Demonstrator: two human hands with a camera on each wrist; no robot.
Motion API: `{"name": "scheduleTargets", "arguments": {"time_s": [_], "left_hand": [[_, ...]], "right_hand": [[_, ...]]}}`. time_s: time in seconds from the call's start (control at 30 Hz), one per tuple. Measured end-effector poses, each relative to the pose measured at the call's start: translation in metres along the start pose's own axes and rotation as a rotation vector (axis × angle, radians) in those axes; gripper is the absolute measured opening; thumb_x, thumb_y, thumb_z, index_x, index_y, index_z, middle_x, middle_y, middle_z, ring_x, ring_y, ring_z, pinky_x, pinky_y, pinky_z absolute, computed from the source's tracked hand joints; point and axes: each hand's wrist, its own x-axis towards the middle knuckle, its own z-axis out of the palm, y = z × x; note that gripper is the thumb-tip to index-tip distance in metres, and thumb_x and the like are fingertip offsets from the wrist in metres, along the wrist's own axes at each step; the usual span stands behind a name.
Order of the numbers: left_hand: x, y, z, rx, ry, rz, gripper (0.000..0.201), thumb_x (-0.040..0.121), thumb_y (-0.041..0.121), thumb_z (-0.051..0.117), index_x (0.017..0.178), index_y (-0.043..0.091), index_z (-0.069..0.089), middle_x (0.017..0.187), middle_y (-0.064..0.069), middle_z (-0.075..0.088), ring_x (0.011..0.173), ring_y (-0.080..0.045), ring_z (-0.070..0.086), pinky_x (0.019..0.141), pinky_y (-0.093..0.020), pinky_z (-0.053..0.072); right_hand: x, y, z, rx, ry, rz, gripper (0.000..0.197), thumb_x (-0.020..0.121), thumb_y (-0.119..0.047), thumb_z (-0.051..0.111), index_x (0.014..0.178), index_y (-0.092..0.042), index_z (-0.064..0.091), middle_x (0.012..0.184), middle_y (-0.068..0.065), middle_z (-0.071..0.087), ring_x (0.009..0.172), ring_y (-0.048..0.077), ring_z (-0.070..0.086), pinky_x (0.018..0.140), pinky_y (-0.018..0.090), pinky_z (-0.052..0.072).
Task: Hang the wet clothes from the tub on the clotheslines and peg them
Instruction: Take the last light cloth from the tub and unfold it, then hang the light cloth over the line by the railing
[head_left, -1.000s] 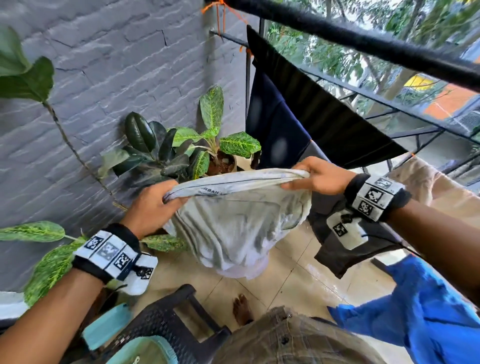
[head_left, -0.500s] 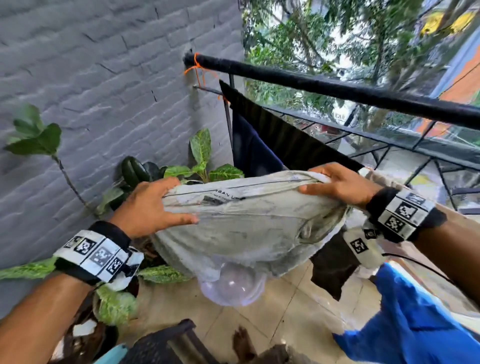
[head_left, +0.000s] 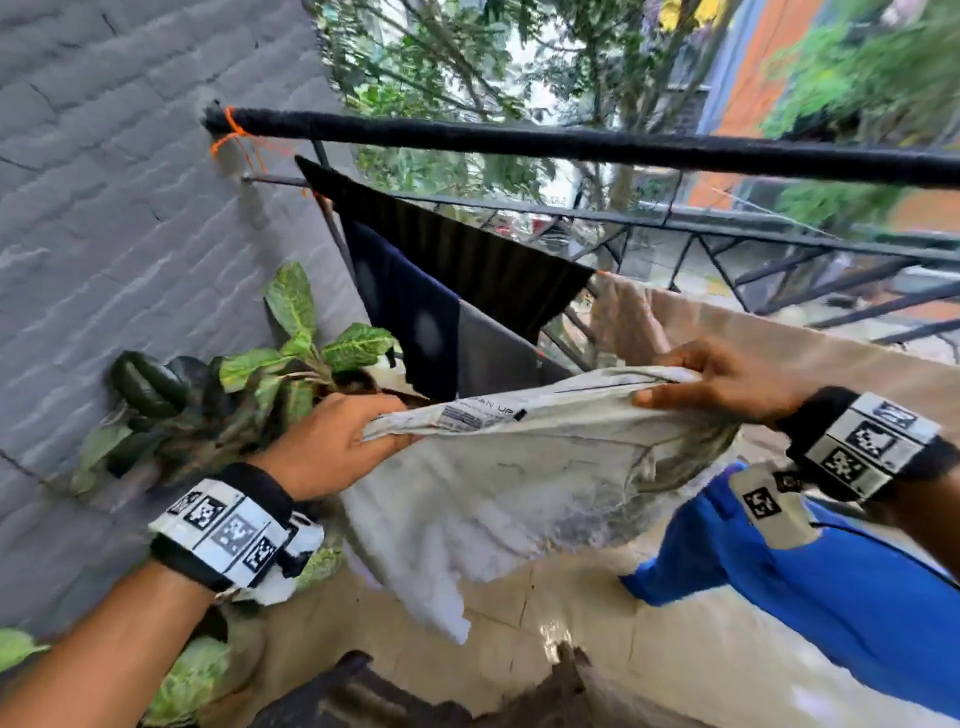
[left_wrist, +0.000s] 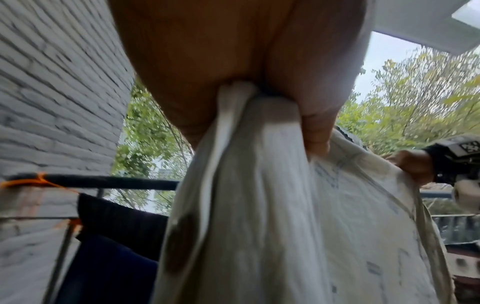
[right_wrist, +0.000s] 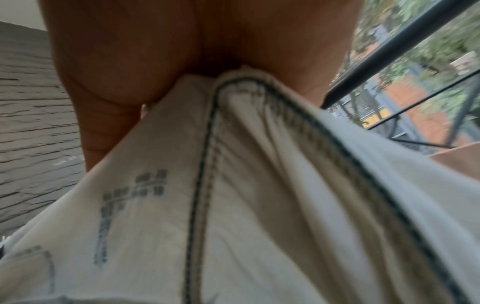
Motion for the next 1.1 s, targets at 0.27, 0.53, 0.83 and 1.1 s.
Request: {"name": "scheduleTargets", "arguments": {"time_s": [0.27, 0.53, 0.83, 1.1], "left_hand": [[0.028, 0.011, 0.081, -0.153, -0.237, 0.123, 0.032, 0.073, 0.061, 0.061, 0.072, 0.03, 0.061, 0.065, 0.01, 0.058, 0.059, 0.0, 0.051, 0.054, -0.02, 0.036], [0.063, 0.072, 0.159, -0.115, -0.487, 0.317, 0.03, 0.069, 0.063, 0.061, 0.074, 0.034, 0.062, 0.069, 0.011, 0.064, 0.065, -0.003, 0.059, 0.057, -0.023, 0.043], [0.088, 0.209, 0.263, -0.132, -0.788, 0.608, 0.009, 0.086, 0.044, 0.072, 0.088, 0.037, 0.066, 0.075, 0.016, 0.067, 0.068, 0.002, 0.061, 0.063, -0.029, 0.05], [0.078, 0.363, 0.371, -0.244, -0.931, 0.703, 0.014, 0.086, 0.044, 0.057, 0.084, 0.031, 0.056, 0.077, 0.015, 0.057, 0.071, 0.0, 0.053, 0.065, -0.02, 0.04]], "right_hand": [[-0.117, 0.056, 0.031, -0.094, 0.1, 0.275, 0.036, 0.068, -0.052, 0.08, 0.084, -0.021, 0.074, 0.076, -0.004, 0.072, 0.068, 0.008, 0.063, 0.062, 0.024, 0.048], [-0.25, 0.122, 0.077, -0.373, 0.208, 0.548, 0.022, 0.071, -0.042, 0.084, 0.077, -0.029, 0.068, 0.075, -0.007, 0.067, 0.071, 0.012, 0.061, 0.062, 0.032, 0.047], [-0.436, 0.174, 0.104, -0.331, 0.468, 0.766, 0.036, 0.064, -0.059, 0.063, 0.068, -0.023, 0.065, 0.052, -0.007, 0.052, 0.055, 0.015, 0.05, 0.056, 0.031, 0.043], [-0.602, 0.228, 0.109, -0.007, 0.798, 0.939, 0.036, 0.059, -0.054, 0.084, 0.074, -0.022, 0.076, 0.063, 0.003, 0.066, 0.06, 0.019, 0.061, 0.057, 0.035, 0.048]]}}
